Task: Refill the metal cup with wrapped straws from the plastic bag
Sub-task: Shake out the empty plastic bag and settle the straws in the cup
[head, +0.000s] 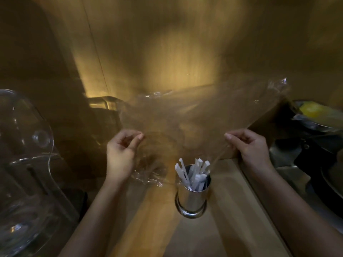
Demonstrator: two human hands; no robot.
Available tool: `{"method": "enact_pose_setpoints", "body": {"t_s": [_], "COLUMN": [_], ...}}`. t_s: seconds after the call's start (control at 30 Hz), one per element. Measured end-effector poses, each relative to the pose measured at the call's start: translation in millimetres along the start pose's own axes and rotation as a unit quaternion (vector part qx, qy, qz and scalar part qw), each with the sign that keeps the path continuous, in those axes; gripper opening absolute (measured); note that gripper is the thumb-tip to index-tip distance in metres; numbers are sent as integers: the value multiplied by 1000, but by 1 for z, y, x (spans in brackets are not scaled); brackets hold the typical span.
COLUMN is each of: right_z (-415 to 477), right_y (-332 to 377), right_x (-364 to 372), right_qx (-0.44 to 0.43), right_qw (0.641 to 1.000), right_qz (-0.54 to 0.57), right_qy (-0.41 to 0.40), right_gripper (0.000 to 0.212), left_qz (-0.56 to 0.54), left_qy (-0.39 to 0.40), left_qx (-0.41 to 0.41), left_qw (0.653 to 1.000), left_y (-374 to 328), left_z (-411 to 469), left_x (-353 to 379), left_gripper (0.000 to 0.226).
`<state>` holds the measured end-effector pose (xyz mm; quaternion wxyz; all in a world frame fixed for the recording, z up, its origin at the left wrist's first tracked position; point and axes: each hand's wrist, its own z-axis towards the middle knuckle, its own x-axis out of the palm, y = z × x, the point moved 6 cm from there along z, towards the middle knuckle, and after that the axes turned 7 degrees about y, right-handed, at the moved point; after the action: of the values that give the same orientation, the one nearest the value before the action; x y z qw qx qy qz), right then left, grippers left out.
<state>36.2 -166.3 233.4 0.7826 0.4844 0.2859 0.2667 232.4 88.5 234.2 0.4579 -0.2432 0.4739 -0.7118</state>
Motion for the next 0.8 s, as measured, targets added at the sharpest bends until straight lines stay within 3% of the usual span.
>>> {"method": "enact_pose_setpoints", "body": {"t_s": [0.17, 0.27, 0.4, 0.5, 0.8], "right_z": [3, 0, 0, 3, 3], "right_y": [-7, -16, -11, -7, 0], "right_x": [5, 3, -4, -5, -10], "right_qx": [22, 42, 16, 11, 0], "right_qw": [1000, 999, 1000, 1000, 999], "right_qz": [-5, 5, 15, 7, -2], "right_qy": [2, 2, -22, -21, -44], "right_gripper": [17, 16, 11, 11, 5], "left_qz": [6, 16, 26, 41, -60], "left_qy": [56, 99, 39, 81, 50], "left_qx": [-81, -84, -68, -56, -91], "left_qw": [995, 991, 997, 994, 993], "left_y": [17, 19, 16, 9, 10], "left_z": [8, 5, 8, 12, 23], "left_x": [15, 22, 14, 23, 11], "left_gripper": [25, 21, 17, 22, 19]}}
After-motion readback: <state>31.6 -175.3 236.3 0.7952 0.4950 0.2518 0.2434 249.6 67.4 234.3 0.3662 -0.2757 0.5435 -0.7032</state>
